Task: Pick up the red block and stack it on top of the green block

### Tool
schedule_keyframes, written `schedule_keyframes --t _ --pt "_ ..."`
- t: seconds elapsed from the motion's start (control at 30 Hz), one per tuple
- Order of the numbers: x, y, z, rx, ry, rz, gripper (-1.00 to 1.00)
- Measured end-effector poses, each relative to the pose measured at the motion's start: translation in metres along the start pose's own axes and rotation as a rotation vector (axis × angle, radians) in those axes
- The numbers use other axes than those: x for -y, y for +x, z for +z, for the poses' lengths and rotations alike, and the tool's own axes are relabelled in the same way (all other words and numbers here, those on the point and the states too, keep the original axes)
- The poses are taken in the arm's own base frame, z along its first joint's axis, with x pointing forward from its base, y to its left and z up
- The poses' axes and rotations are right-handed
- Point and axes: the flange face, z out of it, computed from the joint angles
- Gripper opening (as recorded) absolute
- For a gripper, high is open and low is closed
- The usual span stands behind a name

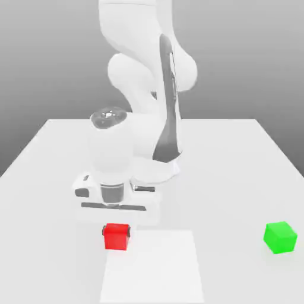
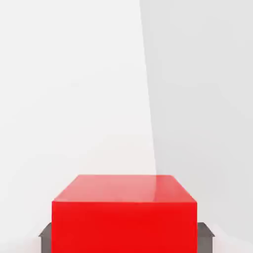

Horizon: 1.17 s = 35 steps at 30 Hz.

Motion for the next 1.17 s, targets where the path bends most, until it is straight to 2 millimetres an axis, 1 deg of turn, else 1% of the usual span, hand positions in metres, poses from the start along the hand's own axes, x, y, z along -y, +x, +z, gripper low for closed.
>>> schedule_keyframes --t 0.03,0.1,0.3,0.37,0.43,0.5,0.57,0.63,0.73,0.8,0.87,0.9,0.93,1.03,1.07,1.17 --pt "0.000 0.000 0.003 0.000 0.000 0.000 -1.00" --pt "0.000 0.000 -0.005 0.000 0.000 0.000 -1.00" --pt "0.000 0.000 -0.055 0.000 0.001 0.001 -1.00" --pt "0.029 -0.015 -0.064 -0.002 -0.001 -0.052 -1.00" --pt "0.066 -0.037 -0.069 -0.005 -0.004 -0.111 -1.00" --pt "0.102 -0.064 -0.073 -0.007 -0.005 -0.166 -1.00" --pt "0.135 -0.095 -0.078 -0.009 -0.005 -0.217 -1.00" --pt "0.164 -0.130 -0.082 -0.009 -0.005 -0.266 -1.00" --pt "0.201 -0.191 -0.089 -0.008 -0.003 -0.338 -1.00" --pt "0.220 -0.241 -0.093 -0.006 -0.001 -0.396 -1.00" --pt "0.234 -0.291 -0.098 -0.002 0.001 -0.448 -1.00" --pt "0.237 -0.298 -0.093 -0.001 0.001 -0.446 -1.00" --pt "0.239 -0.300 -0.085 -0.001 0.002 -0.441 -1.00" --pt "0.240 -0.301 -0.050 -0.001 0.002 -0.436 -1.00" --pt "0.240 -0.301 -0.040 0.000 0.002 -0.436 1.00" --pt "0.240 -0.301 -0.040 0.000 0.002 -0.436 1.00"
